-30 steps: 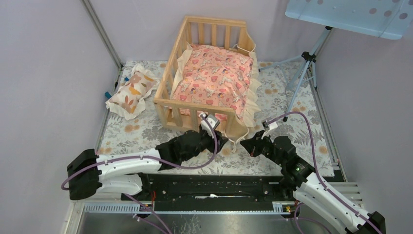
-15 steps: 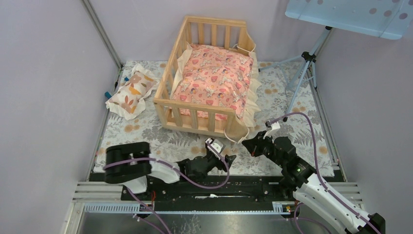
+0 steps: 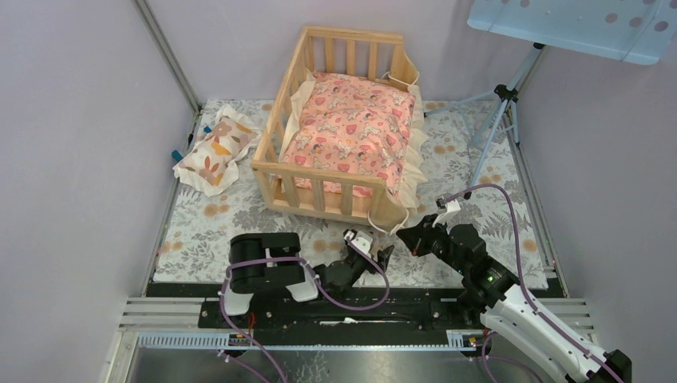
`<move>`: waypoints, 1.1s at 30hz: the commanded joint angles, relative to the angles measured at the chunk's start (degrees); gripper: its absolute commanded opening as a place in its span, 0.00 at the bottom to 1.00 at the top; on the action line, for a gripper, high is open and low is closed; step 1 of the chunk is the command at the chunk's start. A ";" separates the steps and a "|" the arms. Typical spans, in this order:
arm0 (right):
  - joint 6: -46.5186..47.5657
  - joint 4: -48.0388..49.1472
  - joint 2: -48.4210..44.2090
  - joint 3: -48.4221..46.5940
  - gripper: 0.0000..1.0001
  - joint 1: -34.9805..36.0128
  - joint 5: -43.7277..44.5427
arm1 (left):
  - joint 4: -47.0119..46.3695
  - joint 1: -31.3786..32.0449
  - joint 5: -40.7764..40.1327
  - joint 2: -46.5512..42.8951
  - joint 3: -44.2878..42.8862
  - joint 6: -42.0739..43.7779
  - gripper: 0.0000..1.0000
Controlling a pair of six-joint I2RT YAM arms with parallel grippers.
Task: Set up the pet bed
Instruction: Tie the ropes to the bed frame.
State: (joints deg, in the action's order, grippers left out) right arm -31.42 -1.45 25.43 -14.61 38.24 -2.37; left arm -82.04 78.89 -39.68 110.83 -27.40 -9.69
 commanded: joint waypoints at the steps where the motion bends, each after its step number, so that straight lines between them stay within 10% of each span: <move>1: -0.65 2.92 -0.39 -0.68 0.00 -0.18 0.89 | -8.84 0.10 -1.33 2.99 -3.11 -0.46 0.70; 16: -1.13 1.87 -1.43 -0.32 0.00 -0.19 0.92 | -8.98 -4.82 1.54 8.99 -7.56 -5.11 0.52; 26: -4.84 -3.92 -3.46 0.84 0.00 -0.14 6.36 | -8.70 -5.24 8.98 5.98 -3.81 -6.09 0.00; 33: -13.80 -15.74 -4.71 -0.64 0.00 -0.21 14.62 | -0.97 -5.15 9.05 -4.80 3.65 -11.66 0.00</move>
State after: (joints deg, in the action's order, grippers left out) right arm -39.13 -10.61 21.30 -13.96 38.24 5.52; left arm -82.39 73.67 -31.75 113.01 -26.09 -17.17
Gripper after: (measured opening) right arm 0.019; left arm 0.014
